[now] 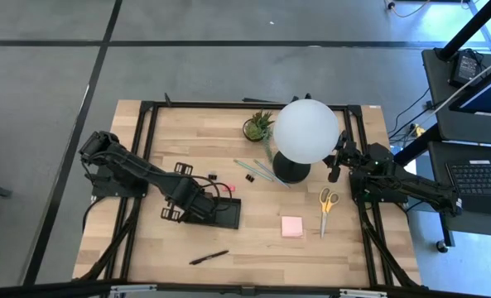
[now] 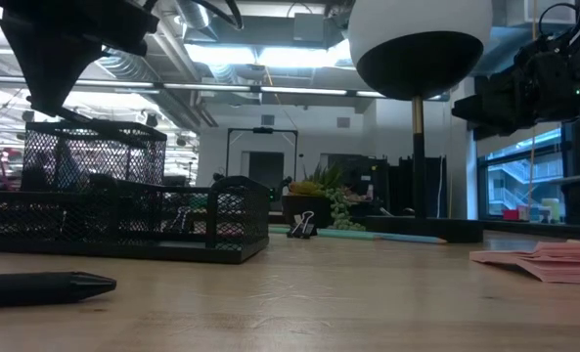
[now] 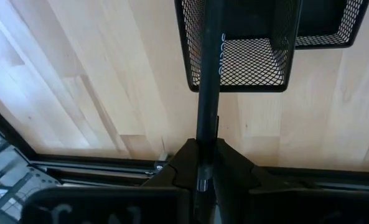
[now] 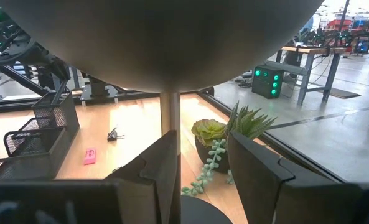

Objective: Pick and place office supplies into organizer
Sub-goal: Put the top black pen into the desk organizer

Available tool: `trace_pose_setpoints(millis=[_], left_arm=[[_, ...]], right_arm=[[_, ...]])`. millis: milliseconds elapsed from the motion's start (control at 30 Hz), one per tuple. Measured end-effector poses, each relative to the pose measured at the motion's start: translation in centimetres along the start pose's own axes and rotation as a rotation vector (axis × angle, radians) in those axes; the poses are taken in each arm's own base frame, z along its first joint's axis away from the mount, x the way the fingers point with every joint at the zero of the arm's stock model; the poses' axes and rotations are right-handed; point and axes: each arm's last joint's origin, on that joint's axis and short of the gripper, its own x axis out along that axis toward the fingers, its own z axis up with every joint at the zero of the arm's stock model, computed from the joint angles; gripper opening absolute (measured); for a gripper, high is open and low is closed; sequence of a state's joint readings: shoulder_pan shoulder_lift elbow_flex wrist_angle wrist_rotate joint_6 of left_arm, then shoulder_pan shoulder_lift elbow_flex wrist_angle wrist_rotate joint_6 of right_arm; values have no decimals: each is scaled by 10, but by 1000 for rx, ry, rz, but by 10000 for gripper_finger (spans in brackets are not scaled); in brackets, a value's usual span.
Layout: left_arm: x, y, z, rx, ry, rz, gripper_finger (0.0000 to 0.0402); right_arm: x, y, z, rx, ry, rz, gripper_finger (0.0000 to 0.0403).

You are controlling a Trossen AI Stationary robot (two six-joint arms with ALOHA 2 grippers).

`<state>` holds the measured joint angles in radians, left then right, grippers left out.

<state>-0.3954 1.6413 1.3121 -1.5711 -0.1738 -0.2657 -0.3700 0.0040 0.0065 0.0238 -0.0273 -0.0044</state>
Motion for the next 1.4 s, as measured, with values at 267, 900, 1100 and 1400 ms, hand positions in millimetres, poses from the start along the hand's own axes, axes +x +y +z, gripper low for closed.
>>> trace_pose_setpoints(millis=[267,900,1100,1400], left_arm=[[0,2,1,56,-27,108,28],[-10,-20,-5,439,-115,565,28],[-13,-28,-8,528,-128,684,28],[-20,-38,-12,792,-79,941,28]], right_arm=[[0,0,0,0,0,0,145],[0,0,0,0,0,0,145],[0,0,0,0,0,0,145],[0,0,0,0,0,0,145]])
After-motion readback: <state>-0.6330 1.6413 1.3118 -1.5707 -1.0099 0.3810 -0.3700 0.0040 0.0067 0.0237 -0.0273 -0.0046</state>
